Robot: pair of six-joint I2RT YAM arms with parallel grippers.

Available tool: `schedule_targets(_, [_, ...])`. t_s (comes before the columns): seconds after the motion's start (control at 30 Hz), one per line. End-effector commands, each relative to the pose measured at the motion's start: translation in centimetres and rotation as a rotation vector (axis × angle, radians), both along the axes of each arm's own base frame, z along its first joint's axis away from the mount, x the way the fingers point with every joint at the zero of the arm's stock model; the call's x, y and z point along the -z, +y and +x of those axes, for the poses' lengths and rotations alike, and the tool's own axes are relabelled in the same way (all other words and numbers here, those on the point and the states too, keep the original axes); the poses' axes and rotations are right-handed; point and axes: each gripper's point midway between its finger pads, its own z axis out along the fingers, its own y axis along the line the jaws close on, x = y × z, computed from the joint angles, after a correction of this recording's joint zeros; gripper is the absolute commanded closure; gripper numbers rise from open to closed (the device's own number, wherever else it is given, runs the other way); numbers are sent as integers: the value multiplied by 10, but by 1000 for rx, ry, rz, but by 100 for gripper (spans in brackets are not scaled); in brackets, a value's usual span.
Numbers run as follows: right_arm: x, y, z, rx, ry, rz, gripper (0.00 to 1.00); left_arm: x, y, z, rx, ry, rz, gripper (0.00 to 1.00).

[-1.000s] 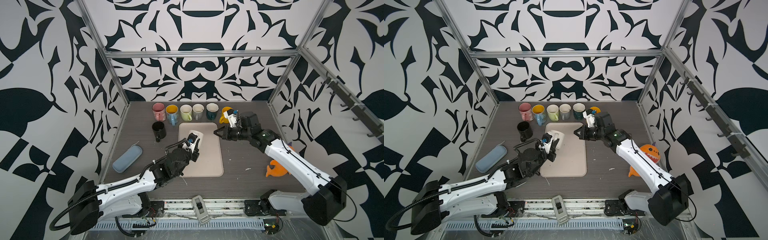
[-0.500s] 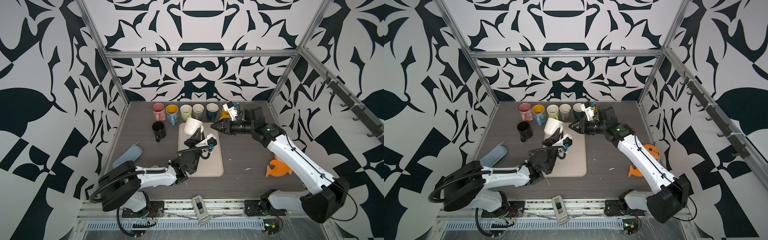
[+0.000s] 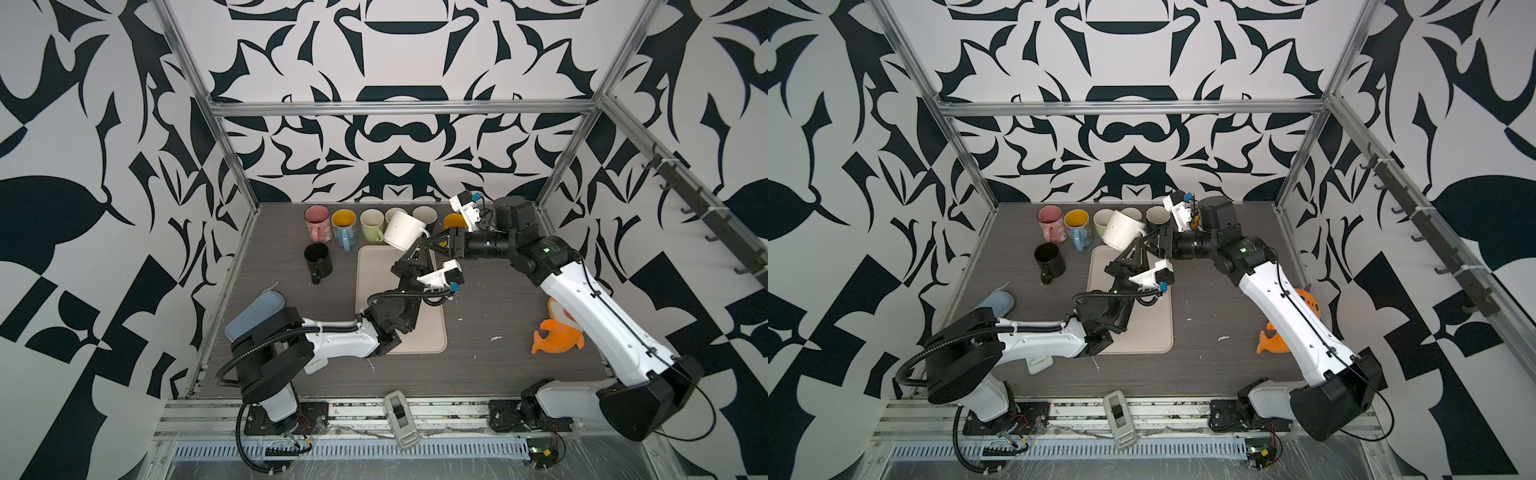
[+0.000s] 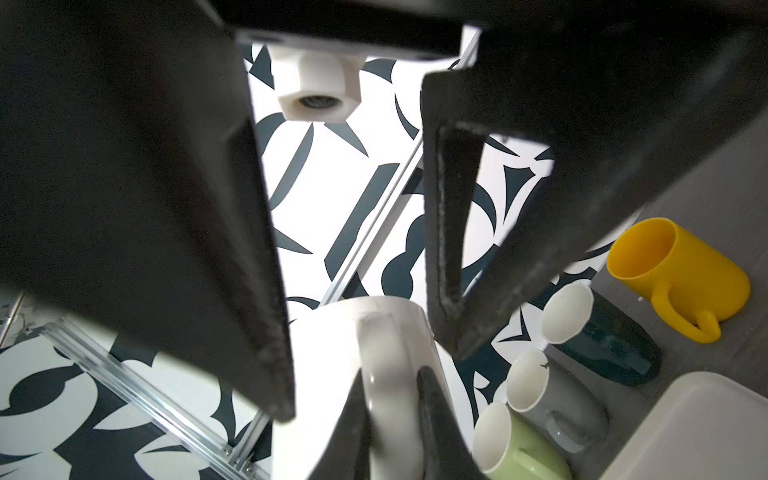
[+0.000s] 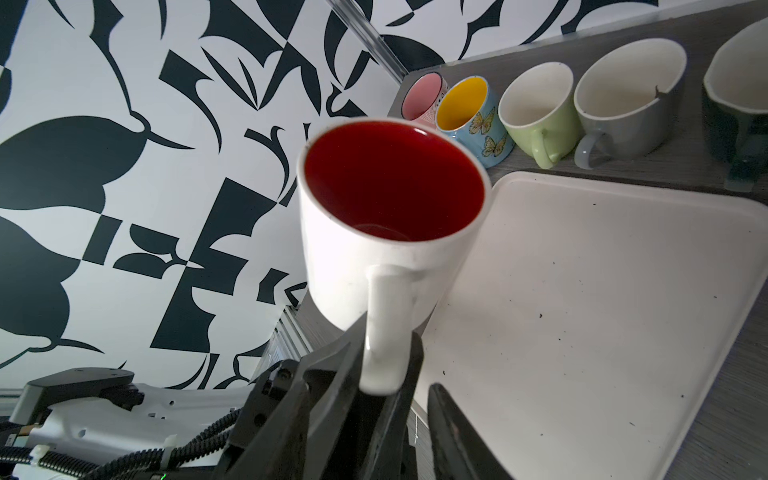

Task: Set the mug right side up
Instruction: 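Grasp the white mug's handle with the right gripper beside the left gripper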

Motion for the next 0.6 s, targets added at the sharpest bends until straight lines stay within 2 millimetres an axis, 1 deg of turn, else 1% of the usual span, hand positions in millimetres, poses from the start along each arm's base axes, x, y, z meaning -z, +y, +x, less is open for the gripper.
schedule_targets(0.0, [-12,-4,4,12,-38,4,49,-34,-4,-13,18,-107,-46,100])
schedule_targets(0.23, [-12,-5,12,39,-16,53,49,-35,-13,-22,36,-116,-26,100])
schedule_targets(0.27, [-12,-4,13,41,-9,57,51,-35,-13,-22,36,-117,-25,100])
schedule_targets(0.43, [-4,-1,12,23,50,68,68,-39,-13,-23,42,-124,-30,100])
schedule_targets(0.57, [2,-1,12,27,77,59,70,-41,-13,-24,43,-133,-23,100])
